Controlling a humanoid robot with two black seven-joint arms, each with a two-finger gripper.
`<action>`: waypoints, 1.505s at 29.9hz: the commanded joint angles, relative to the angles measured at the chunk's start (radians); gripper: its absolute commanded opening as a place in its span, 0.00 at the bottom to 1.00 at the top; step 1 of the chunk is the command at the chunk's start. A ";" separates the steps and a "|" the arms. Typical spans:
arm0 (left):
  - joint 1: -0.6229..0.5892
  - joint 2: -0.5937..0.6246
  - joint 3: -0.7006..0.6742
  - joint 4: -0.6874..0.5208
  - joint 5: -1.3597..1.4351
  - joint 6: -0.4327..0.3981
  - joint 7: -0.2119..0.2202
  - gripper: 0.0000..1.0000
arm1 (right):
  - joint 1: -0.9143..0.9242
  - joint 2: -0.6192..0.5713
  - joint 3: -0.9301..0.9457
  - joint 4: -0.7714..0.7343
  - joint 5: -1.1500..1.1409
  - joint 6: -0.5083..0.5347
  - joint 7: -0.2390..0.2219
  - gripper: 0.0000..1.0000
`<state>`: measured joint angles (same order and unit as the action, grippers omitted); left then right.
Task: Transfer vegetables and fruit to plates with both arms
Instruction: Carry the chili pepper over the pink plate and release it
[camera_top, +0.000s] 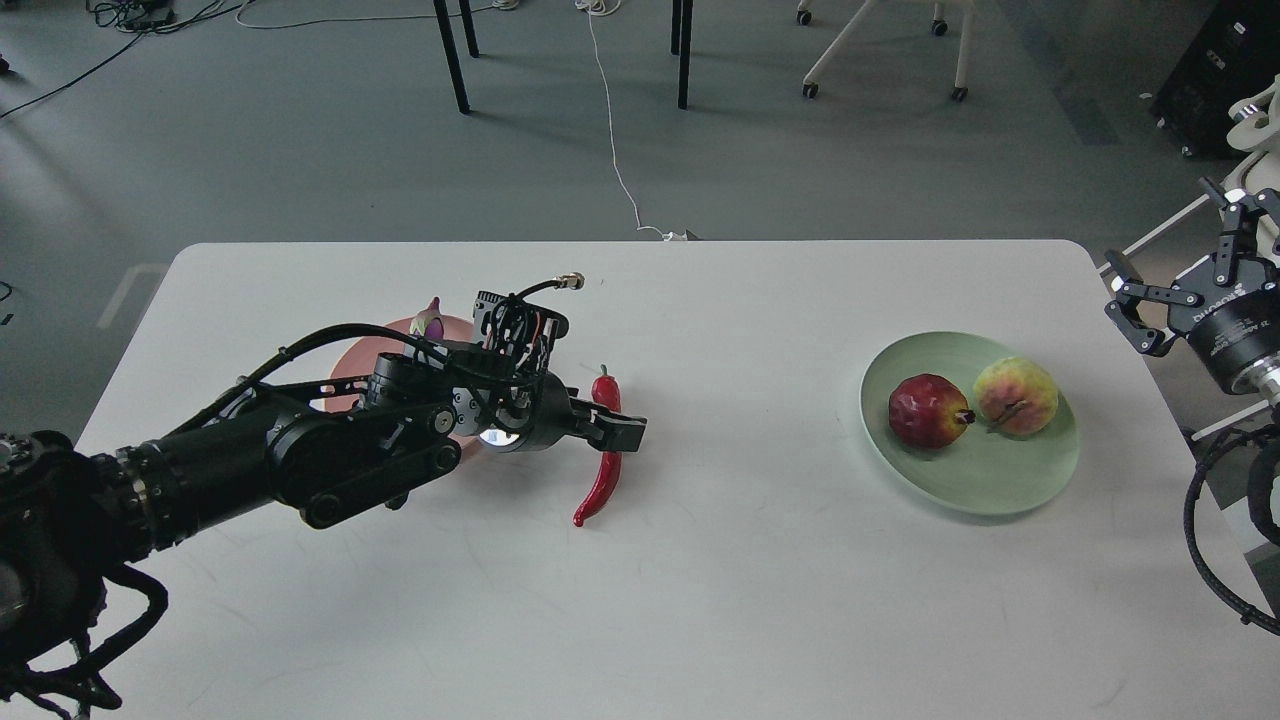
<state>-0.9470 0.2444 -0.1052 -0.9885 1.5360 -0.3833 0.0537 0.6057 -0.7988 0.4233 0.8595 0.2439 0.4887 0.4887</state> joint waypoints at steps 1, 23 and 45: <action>-0.001 -0.007 0.002 0.008 -0.001 0.000 0.000 0.98 | -0.003 -0.002 0.000 -0.002 0.000 0.000 0.000 0.95; -0.009 -0.076 -0.001 0.067 -0.008 -0.003 0.183 0.18 | -0.006 0.000 -0.005 0.003 0.000 0.000 0.000 0.95; -0.148 0.177 -0.014 0.013 -0.399 -0.051 0.209 0.18 | -0.007 0.010 -0.006 0.001 0.000 0.000 0.000 0.95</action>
<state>-1.0975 0.4068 -0.1192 -0.9582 1.1887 -0.4327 0.2595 0.5982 -0.7904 0.4183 0.8619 0.2439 0.4887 0.4887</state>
